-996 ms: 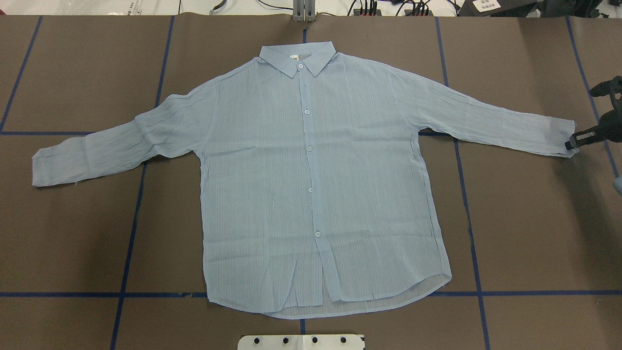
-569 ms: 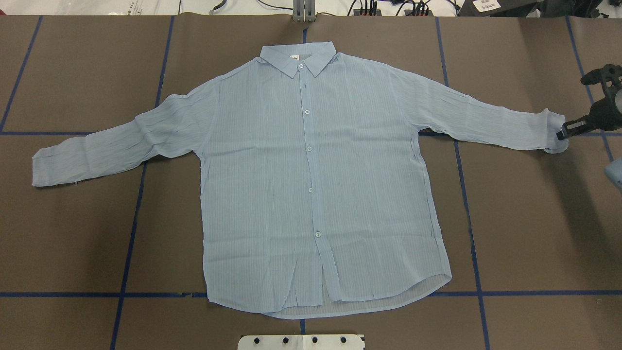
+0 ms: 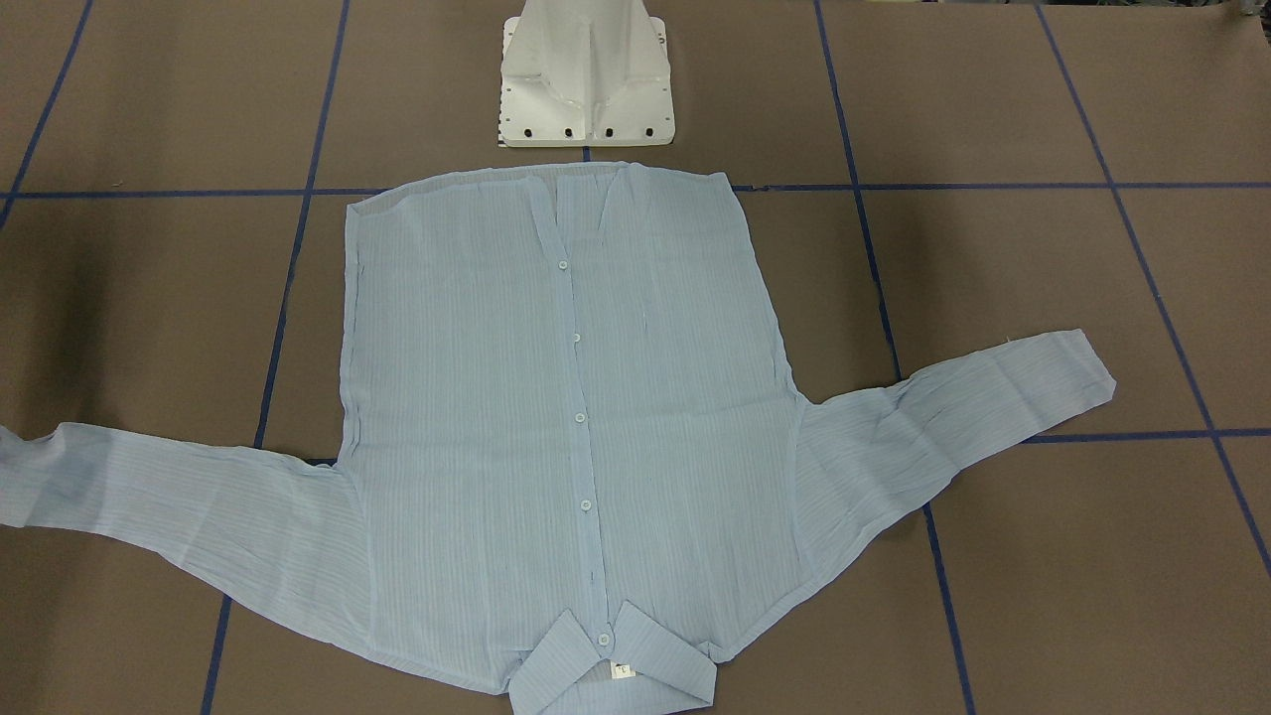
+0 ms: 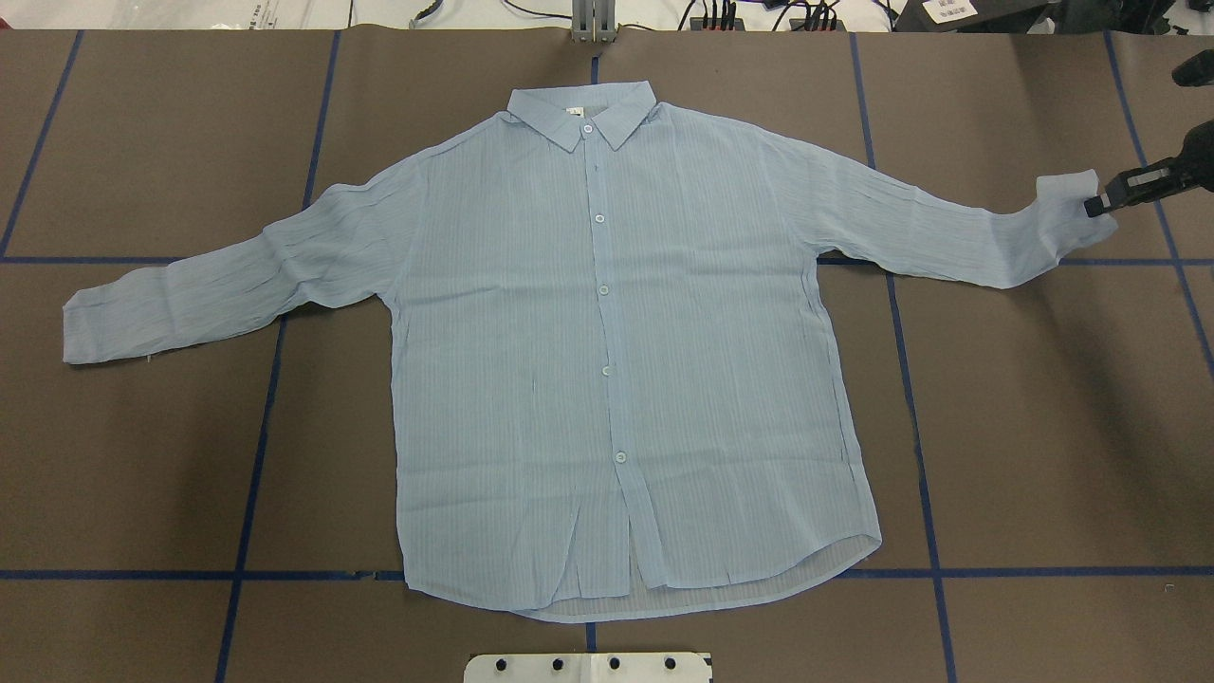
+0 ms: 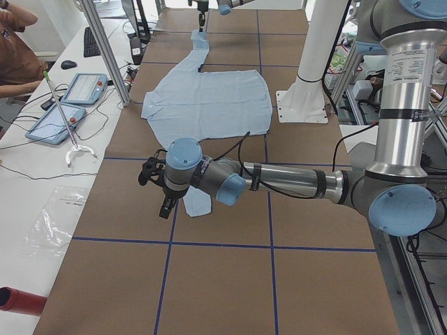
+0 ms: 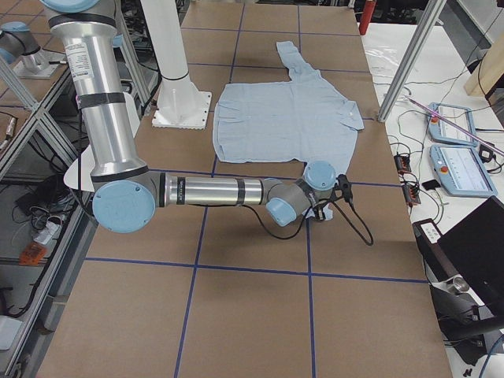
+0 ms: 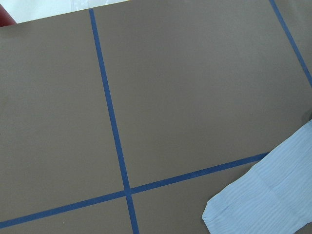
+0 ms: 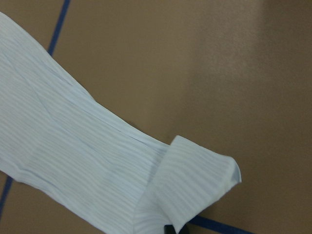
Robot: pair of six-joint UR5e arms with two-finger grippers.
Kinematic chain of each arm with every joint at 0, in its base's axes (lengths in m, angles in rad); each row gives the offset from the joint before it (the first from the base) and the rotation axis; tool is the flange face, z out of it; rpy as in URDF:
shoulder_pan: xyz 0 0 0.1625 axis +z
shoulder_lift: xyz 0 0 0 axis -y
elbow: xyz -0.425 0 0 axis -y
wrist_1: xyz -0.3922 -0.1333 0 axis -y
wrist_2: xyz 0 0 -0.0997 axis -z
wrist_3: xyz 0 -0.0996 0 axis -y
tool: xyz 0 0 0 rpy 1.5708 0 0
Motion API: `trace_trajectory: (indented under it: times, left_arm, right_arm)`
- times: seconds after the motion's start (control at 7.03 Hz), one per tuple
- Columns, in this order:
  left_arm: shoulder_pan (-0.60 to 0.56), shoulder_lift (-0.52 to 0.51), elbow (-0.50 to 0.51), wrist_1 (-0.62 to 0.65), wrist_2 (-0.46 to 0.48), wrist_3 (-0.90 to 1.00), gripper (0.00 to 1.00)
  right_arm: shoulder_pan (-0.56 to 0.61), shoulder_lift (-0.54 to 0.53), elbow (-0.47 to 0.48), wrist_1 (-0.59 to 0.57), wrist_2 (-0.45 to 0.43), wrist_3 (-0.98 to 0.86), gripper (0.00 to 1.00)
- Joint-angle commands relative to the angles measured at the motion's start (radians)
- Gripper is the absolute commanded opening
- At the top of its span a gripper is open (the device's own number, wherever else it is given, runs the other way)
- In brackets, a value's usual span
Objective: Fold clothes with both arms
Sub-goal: 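Grasp the sleeve cuff nearest the right gripper with the right gripper, then fold the held sleeve across the shirt body toward the collar with the right gripper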
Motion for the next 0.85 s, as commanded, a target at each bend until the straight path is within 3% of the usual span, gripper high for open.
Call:
trace_trajectory:
  times: [0.0,0.28,0.43,0.71]
  left_arm:
    - [0.0,0.0,0.002,0.002,-0.005,0.0,0.99]
    - [-0.002,0.003,0.007,0.002,-0.005,0.0,0.99]
    - [-0.002,0.009,0.005,0.0,-0.006,0.002,0.99]
    - [-0.002,0.017,0.01,0.0,-0.006,0.002,0.99]
  right_arm:
    - [-0.013,0.053,0.175,-0.08,0.09,0.174,0.0]
    - [-0.153,0.233,0.234,-0.081,0.087,0.547,0.0]
    - [-0.245,0.348,0.225,-0.084,0.002,0.688,0.0]
    - [-0.379,0.476,0.19,-0.099,-0.173,0.74,0.0]
